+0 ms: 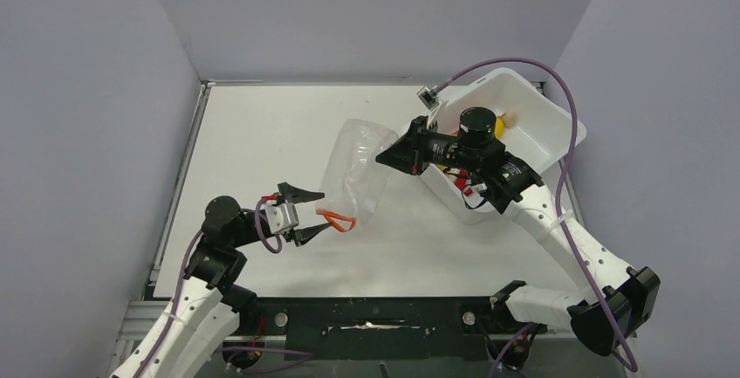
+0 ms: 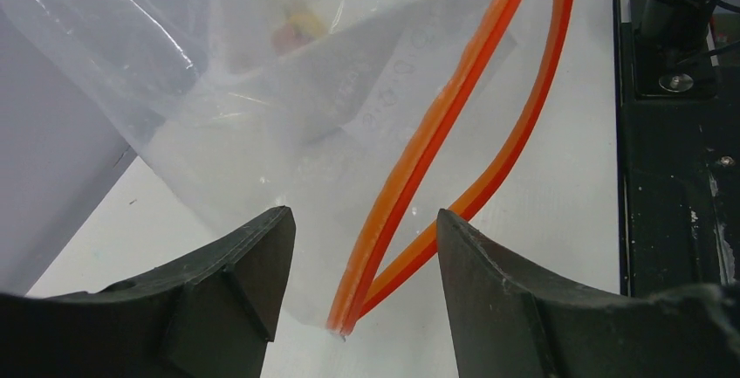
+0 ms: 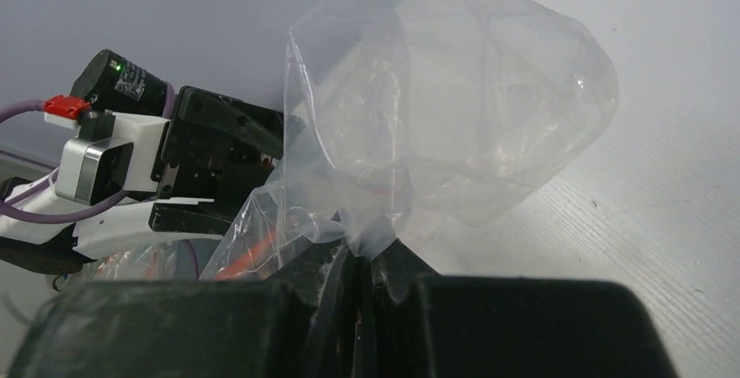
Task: Place the food in the zip-top bag and seal the zipper
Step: Open the zipper of the food storage bag.
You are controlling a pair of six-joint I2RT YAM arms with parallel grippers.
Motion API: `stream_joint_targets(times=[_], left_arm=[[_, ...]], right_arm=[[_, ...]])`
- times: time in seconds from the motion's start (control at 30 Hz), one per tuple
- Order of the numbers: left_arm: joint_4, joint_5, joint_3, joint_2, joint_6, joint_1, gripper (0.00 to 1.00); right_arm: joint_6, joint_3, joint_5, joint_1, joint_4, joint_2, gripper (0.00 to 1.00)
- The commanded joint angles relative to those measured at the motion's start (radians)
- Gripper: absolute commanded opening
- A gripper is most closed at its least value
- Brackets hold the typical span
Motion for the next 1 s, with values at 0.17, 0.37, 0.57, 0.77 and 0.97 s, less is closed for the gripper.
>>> stream_joint_targets(times=[0.17,0.37,0.57,0.77,0.97], left_arm=[[0.004,-0.048,0.003,-0.068,0.102,-0.020,0.57],[0.030,-0.079,-0.003,-0.084,0.106,-0.020,0.16],[0.057,-0.159,0.010,-0.099,-0.007,-0.020,0.00],[0.031,-0.268,0.087,-0.065,-0.279,-0.020,0.00],[-0.118,-0.448,0.194,-0.062,-0.448,-0.020,0.00]], right_arm=[[0.056,0.058,-0.051,-0.008,0.068,0.018,0.00],[0.070,0.052,-0.026,-0.007,0.074,0.029,0.00],[0.086,0.066,0.153,-0.008,-0.022,0.029,0.37],[0.137,0.041,0.338,0.000,-0.095,0.000,0.70],[0.159,0.023,0.477,0.084,-0.081,-0.020,0.85]])
